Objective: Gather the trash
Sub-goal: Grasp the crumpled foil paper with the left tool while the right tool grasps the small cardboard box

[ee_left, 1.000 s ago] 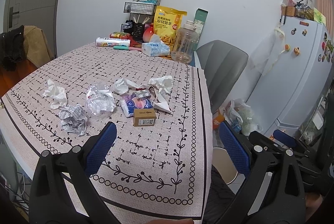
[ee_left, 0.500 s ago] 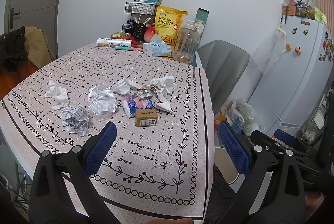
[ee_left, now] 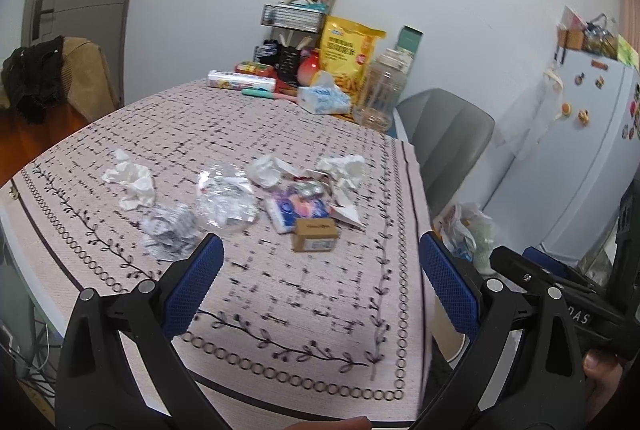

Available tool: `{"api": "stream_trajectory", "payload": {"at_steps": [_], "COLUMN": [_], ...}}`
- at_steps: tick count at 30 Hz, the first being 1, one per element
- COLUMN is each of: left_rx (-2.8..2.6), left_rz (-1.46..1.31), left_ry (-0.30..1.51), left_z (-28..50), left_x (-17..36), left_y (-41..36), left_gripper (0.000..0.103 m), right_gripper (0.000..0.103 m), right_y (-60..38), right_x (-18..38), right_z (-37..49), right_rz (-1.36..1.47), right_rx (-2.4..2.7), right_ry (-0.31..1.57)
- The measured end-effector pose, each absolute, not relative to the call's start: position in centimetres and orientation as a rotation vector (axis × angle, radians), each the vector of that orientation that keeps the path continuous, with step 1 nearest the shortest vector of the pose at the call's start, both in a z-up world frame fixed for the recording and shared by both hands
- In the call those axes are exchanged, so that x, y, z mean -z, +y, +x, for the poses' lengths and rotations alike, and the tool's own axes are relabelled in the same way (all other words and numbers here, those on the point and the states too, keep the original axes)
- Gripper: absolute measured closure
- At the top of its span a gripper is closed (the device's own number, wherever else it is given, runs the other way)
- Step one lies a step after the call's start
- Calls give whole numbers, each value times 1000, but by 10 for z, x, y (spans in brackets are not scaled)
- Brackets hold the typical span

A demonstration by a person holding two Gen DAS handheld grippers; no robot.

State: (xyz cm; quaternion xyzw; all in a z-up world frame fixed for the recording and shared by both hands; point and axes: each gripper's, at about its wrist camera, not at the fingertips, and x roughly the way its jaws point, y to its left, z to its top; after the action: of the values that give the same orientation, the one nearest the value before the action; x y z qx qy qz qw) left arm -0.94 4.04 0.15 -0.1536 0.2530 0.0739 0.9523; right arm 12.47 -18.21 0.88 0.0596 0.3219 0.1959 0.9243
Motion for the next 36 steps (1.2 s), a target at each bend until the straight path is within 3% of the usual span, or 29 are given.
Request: {"api": "stream_trajectory", "payload": {"at_steps": [11, 19, 30, 33, 34, 35, 36], "left_rx": [-265, -347, -377, -362, -343, -322, -313], "left_rz": [-398, -465, -509, -540, -553, -569, -591], "left_ry": [539, 566, 592, 594, 598, 603, 589], "left_z": [-8, 5, 34, 42, 44, 45, 44], "left_x": [26, 52, 73, 77, 79, 82, 84], "left_y": [103, 145, 171, 174, 174, 174, 174], "left_gripper": [7, 15, 18, 40, 61, 69, 70], "right_gripper": [8, 9, 9, 9, 9, 9, 9], "right_y": [-123, -96, -64, -54, -51, -46, -43], "right_x": [6, 23, 38, 43, 44, 47, 48], "right_z": [141, 159, 197, 207, 210, 213, 216], "right_rz": [51, 36, 31, 33, 33, 31, 24], "right_rx": [-554, -599, -627, -639, -642, -648, -647], "right_ry": [714, 765, 828, 850, 859, 870, 875]}}
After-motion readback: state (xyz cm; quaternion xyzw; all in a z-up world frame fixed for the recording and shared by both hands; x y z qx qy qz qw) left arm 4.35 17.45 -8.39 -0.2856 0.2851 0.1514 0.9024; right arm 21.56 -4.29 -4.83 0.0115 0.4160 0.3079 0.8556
